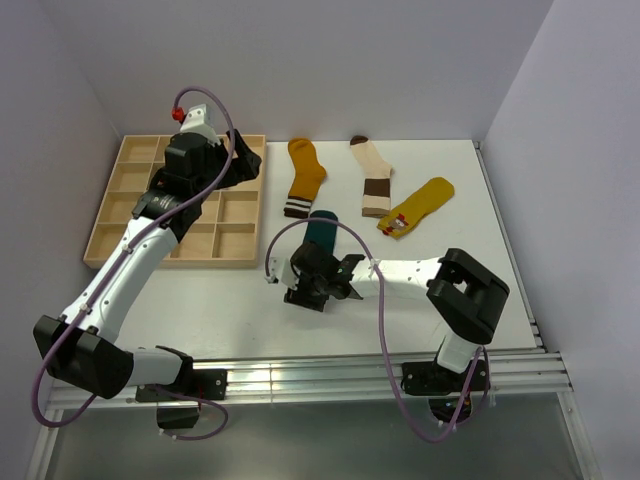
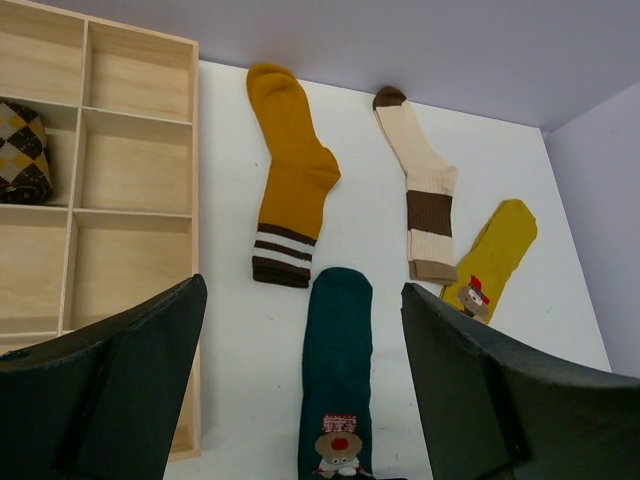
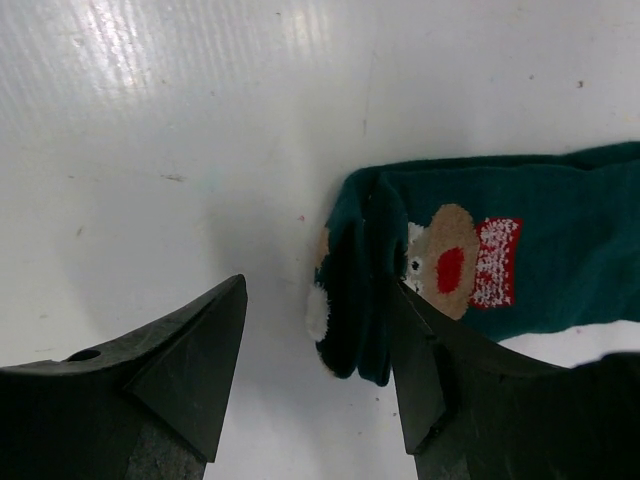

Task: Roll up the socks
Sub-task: Roll the sock at the center of the board.

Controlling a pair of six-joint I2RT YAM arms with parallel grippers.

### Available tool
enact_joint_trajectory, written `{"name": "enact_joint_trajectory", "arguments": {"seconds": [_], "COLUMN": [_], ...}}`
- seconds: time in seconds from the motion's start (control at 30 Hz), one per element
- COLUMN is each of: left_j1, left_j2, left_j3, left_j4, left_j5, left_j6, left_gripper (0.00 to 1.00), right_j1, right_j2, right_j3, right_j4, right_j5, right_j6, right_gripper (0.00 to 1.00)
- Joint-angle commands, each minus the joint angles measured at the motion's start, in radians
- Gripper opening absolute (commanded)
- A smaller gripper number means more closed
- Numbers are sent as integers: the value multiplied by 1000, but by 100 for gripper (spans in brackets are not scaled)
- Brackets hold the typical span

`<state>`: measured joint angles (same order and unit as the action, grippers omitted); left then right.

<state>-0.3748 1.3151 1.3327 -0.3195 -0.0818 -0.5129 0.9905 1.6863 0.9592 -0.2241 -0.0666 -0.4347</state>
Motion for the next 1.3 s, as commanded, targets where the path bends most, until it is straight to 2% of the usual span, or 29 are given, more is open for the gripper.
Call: {"name": "enact_joint_trajectory", "arguments": {"seconds": [0.0,0.2,0.47,0.97,1.07,1.1,1.13,1.27], "left_j1": [-6,-6,-6,-6,-6,-4,-6,-6], "left_j2": [-8,4,18,47,55,58,59,73], "left_j3": [-7,-1,19,13,-1,-13,-20,-47], "left_j4": [42,31,14,19,39,46,62,95], "left_j5": [13,22,22,33,40,42,43,57], "left_j6": [10,20,27,22,19,19,17,17], "left_gripper": [84,84,84,84,84,84,84,83], "right_j1": [2,2,2,0,-1,-3,-10,-56], "right_j2": [-7,-11,-10,-7,1,6,4,-10], "right_j3": [24,69,39,-16,-20,-19,-20,-22], "right_j4": [23,-32,-44,-69,-57,-55,-52,-46], "right_j5": [63,126,166,113,106,100,88,5], "right_j6": [14,37,22,-13,-24,-32,-33,-59], "right_gripper": [65,65,65,64,53,41,34,23]}}
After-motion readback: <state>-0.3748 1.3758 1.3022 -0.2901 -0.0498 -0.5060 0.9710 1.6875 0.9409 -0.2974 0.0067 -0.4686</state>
